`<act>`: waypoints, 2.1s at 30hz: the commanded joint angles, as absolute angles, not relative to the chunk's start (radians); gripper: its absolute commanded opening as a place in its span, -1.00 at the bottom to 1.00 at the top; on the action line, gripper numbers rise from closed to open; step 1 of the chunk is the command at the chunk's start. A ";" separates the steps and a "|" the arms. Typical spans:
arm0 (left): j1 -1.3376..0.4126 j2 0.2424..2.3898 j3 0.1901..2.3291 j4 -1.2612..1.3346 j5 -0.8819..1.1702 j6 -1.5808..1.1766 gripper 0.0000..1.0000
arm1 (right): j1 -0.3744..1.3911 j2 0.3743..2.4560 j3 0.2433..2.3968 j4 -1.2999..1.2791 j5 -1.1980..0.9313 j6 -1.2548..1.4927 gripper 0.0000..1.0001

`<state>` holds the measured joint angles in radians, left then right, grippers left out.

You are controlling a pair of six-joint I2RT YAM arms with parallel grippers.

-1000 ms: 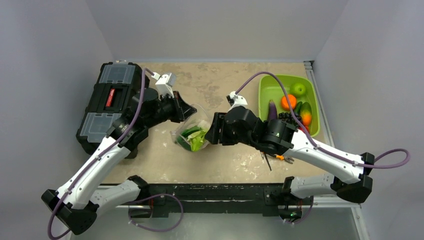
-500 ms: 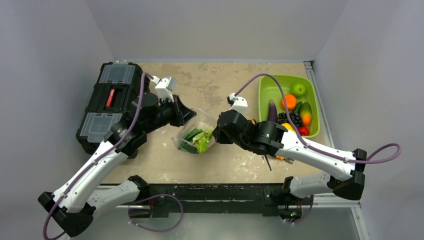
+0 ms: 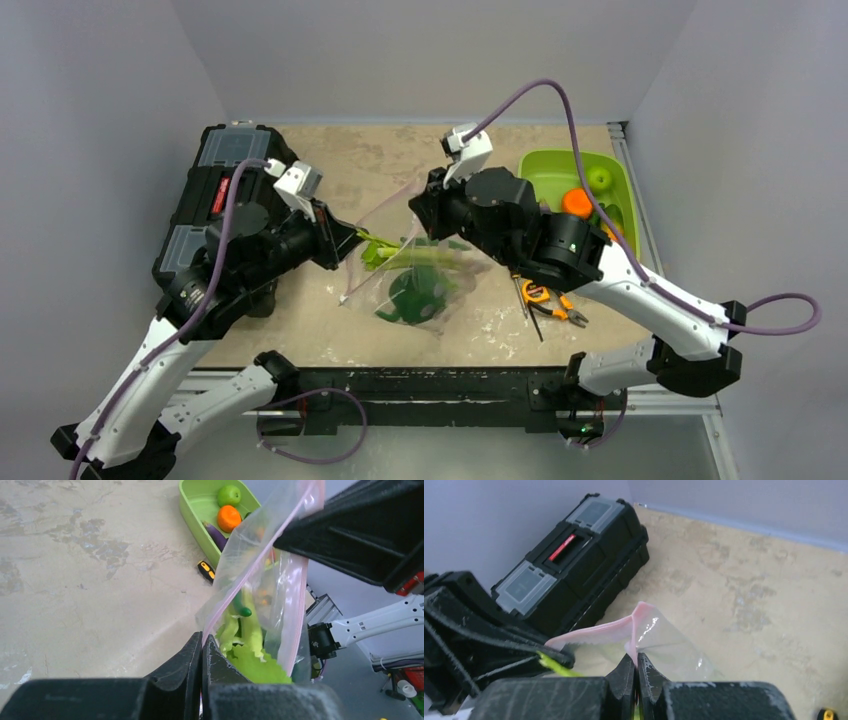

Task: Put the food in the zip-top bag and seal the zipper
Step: Adjust the zipper food storage bag at the center of the board.

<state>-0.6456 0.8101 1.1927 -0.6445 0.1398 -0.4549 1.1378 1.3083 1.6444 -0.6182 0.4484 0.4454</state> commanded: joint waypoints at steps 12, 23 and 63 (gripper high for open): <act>-0.647 0.744 1.005 -0.606 0.110 -0.583 -1.00 | 1.032 1.283 1.438 -0.281 0.238 0.296 -1.00; -0.646 0.735 1.112 -0.688 0.107 -0.523 -1.00 | 1.019 1.305 1.570 -0.318 0.229 0.270 -1.00; -0.635 0.811 1.263 -0.787 0.202 -0.500 -1.00 | 1.014 1.323 1.571 -0.245 0.194 0.182 -1.00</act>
